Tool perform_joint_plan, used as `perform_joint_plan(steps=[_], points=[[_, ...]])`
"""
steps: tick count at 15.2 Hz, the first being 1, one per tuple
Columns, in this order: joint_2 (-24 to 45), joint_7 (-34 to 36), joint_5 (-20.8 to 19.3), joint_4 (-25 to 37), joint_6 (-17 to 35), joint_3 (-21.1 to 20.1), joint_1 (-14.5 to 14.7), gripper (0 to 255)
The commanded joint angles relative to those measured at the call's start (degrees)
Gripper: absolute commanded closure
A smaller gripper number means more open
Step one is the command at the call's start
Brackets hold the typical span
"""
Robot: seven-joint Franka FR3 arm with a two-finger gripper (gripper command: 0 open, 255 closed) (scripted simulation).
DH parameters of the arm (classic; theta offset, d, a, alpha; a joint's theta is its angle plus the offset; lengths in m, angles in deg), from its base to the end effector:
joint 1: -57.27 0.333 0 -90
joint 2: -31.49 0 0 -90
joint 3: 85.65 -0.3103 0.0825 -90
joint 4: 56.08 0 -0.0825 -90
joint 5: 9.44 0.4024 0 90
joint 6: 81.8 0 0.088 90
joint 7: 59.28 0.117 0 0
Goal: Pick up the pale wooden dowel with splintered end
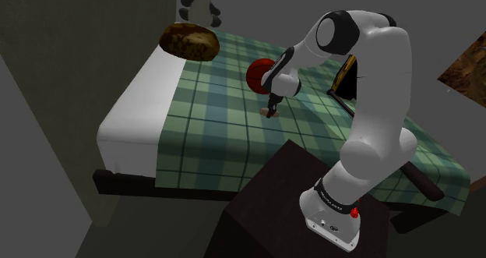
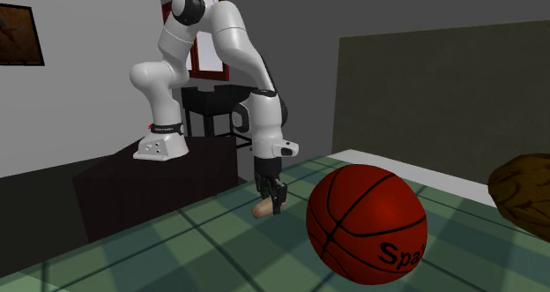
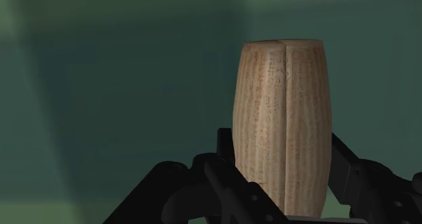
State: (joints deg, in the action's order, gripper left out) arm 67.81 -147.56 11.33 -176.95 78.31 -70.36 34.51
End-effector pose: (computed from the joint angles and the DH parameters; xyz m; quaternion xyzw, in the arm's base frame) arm 0.4419 -0.3760 0.0969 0.9548 0.2935 0.0131 0.0457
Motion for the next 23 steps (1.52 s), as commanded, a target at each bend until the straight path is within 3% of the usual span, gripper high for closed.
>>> perform_joint_plan(steps=[1,7,23], points=[[0.1,0.0,0.0,0.0,0.0,0.0,0.0,255],[0.0,-0.1,0.0,-0.1,0.1,0.0,-0.1,255],[-10.5,3.7,-5.3,-2.8,-7.8,5.8,4.5,255]])
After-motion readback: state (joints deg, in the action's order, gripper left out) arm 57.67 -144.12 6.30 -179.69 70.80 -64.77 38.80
